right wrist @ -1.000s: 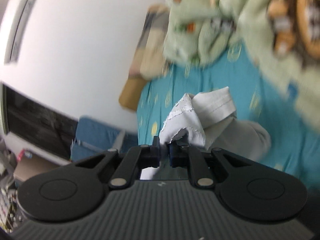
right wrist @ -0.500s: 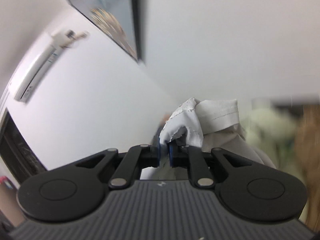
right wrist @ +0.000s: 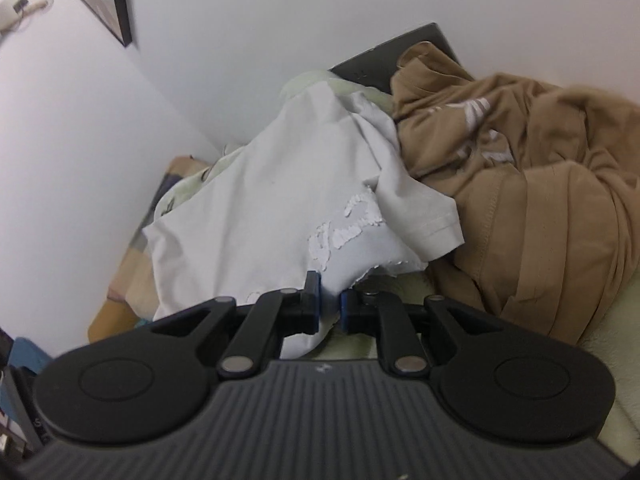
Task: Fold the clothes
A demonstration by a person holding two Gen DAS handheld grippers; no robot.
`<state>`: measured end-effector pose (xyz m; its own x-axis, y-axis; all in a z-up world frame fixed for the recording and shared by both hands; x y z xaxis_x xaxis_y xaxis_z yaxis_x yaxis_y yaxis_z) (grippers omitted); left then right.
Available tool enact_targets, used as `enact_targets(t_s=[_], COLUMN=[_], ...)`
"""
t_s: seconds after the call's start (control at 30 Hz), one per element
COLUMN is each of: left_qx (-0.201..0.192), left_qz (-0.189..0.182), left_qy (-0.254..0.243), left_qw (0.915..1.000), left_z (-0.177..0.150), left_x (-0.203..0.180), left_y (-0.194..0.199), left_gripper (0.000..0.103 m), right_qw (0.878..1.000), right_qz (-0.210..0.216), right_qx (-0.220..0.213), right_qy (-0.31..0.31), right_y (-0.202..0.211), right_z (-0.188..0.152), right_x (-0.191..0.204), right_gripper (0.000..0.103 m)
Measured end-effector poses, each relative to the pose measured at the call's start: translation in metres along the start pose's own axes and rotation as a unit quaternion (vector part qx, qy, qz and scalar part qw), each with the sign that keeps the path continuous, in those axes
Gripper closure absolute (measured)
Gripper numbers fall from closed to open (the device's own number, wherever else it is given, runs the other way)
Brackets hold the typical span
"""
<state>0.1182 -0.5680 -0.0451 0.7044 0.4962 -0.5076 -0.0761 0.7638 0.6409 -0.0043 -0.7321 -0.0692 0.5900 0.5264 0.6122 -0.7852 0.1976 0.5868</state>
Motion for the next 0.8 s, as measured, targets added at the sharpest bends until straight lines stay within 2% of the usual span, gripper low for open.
enact_targets(t_s=[0.03,0.07,0.1,0.13,0.17,0.23,0.3,0.37,0.6,0.8], left_qx=[0.000,0.001,0.001,-0.003,-0.014,-0.040,-0.054,-0.066,-0.110,-0.150], left_qz=[0.008,0.016,0.024,0.034,0.044,0.056,0.064,0.075,0.104,0.151], left_qy=[-0.006,-0.011,-0.017,-0.023,-0.029,-0.048,-0.069,-0.083,-0.132,-0.165], left_qw=[1.0000,0.9998,0.9996,0.9992,0.9985,0.9965,0.9941,0.9915,0.9795,0.9629], left_z=[0.001,0.001,0.002,0.004,0.008,0.006,0.003,-0.002,-0.054,-0.117], left_x=[-0.002,-0.004,-0.006,-0.009,-0.013,-0.029,-0.046,-0.061,-0.105,-0.127], left_y=[0.009,0.017,0.026,0.036,0.048,0.084,0.116,0.145,0.246,0.310], left_gripper=[0.071,0.064,0.059,0.044,0.027,0.016,0.013,0.002,0.000,0.000], right_qw=[1.000,1.000,1.000,0.999,0.999,0.997,0.996,0.994,0.982,0.967], right_qz=[-0.003,-0.005,-0.008,-0.010,-0.013,-0.018,-0.018,-0.016,-0.030,-0.027], right_qx=[0.001,0.003,0.004,0.005,0.007,0.009,-0.001,-0.013,-0.064,-0.102], right_qy=[0.010,0.020,0.029,0.039,0.049,0.068,0.086,0.104,0.177,0.232], right_y=[0.008,0.017,0.025,0.034,0.042,0.059,0.089,0.120,0.206,0.268], right_z=[0.001,0.003,0.004,0.005,0.007,0.009,0.000,-0.011,-0.055,-0.108], right_x=[0.007,0.014,0.021,0.028,0.035,0.050,0.063,0.076,0.111,0.128], right_gripper=[0.069,0.057,0.027,0.010,0.009,0.011,0.011,0.011,0.011,0.011])
Point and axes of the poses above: each gripper's, at about its wrist camera, not at the fingertips, and y roughly against the way its jaws point, x to its left, z to its top, the point moved 6 cm from there along -y, roughly the way its jaws point, and after that the axes turned 13 degrees about x, right-handed, at the moved point
